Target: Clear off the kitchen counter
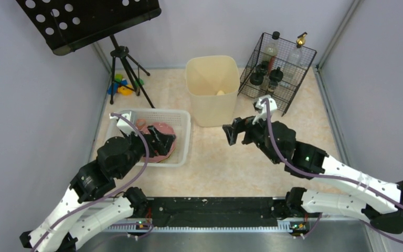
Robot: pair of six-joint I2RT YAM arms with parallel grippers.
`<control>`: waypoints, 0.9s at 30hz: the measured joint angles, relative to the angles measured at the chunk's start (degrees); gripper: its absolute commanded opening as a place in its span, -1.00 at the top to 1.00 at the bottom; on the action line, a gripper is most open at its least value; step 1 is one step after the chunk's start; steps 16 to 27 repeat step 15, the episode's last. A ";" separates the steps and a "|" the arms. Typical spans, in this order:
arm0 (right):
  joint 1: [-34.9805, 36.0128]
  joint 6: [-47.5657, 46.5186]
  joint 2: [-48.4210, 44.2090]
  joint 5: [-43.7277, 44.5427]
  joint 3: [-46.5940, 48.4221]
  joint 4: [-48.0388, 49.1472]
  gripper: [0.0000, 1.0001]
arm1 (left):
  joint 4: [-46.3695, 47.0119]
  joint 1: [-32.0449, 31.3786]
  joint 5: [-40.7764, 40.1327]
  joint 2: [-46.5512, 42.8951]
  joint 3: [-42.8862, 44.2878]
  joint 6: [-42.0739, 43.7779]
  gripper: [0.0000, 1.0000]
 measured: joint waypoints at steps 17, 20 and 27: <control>0.00 6.47 -3.15 2.54 -2.43 -10.93 -0.98 | 4.72 0.00 -0.50 4.55 -2.97 -1.66 -0.97; 0.00 6.47 -3.15 2.54 -2.43 -10.93 -0.98 | 4.72 0.00 -0.50 4.55 -2.97 -1.66 -0.97; 0.00 6.47 -3.15 2.54 -2.43 -10.93 -0.98 | 4.72 0.00 -0.50 4.55 -2.97 -1.66 -0.97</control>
